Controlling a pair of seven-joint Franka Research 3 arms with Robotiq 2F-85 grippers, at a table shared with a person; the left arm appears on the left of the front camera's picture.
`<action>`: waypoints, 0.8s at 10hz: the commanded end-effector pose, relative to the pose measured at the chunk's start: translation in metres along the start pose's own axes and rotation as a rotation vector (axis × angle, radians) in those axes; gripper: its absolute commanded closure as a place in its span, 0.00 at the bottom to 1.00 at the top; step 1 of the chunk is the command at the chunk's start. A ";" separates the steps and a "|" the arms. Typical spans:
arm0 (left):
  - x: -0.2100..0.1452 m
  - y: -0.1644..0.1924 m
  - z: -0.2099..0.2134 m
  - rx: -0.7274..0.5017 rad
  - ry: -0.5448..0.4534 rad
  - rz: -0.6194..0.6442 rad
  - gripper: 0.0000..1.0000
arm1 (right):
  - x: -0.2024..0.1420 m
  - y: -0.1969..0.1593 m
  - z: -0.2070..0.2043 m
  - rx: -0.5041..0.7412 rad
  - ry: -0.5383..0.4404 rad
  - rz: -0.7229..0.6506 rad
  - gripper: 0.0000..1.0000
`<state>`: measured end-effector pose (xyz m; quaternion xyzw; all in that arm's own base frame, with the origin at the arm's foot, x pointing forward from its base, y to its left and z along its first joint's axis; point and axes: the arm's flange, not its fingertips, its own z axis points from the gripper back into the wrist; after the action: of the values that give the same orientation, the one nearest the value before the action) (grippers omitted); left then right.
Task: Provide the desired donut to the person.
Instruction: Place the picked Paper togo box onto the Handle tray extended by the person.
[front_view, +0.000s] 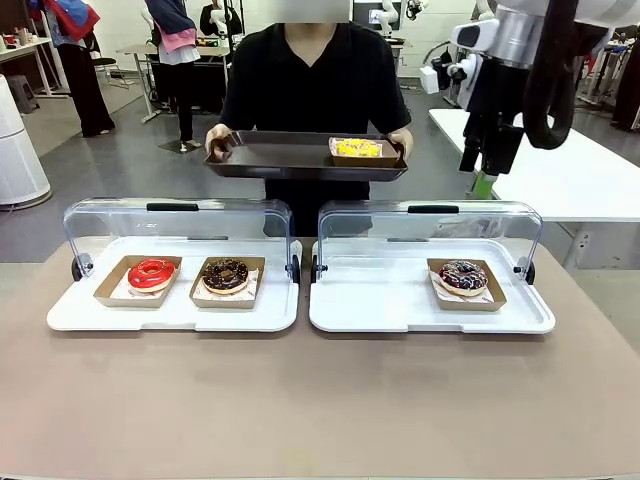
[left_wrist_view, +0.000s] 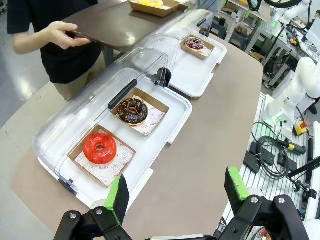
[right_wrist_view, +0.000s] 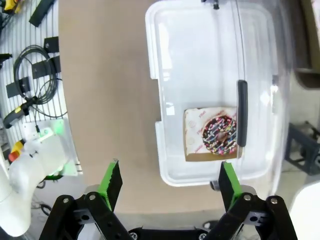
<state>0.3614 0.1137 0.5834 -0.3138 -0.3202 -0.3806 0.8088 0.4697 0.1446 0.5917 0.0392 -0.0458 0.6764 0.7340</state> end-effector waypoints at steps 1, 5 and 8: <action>-0.001 -0.001 0.001 -0.005 0.005 -0.009 0.00 | -0.008 0.003 -0.011 -0.004 -0.051 0.005 0.00; -0.001 -0.001 0.001 -0.005 0.005 -0.009 0.00 | -0.011 -0.004 -0.007 0.000 -0.014 -0.020 0.00; -0.001 -0.001 0.001 -0.005 0.005 -0.009 0.00 | -0.011 -0.004 -0.007 0.000 -0.014 -0.020 0.00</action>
<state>0.3614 0.1139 0.5834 -0.3137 -0.3202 -0.3805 0.8089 0.4734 0.1336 0.5831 0.0433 -0.0527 0.6680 0.7410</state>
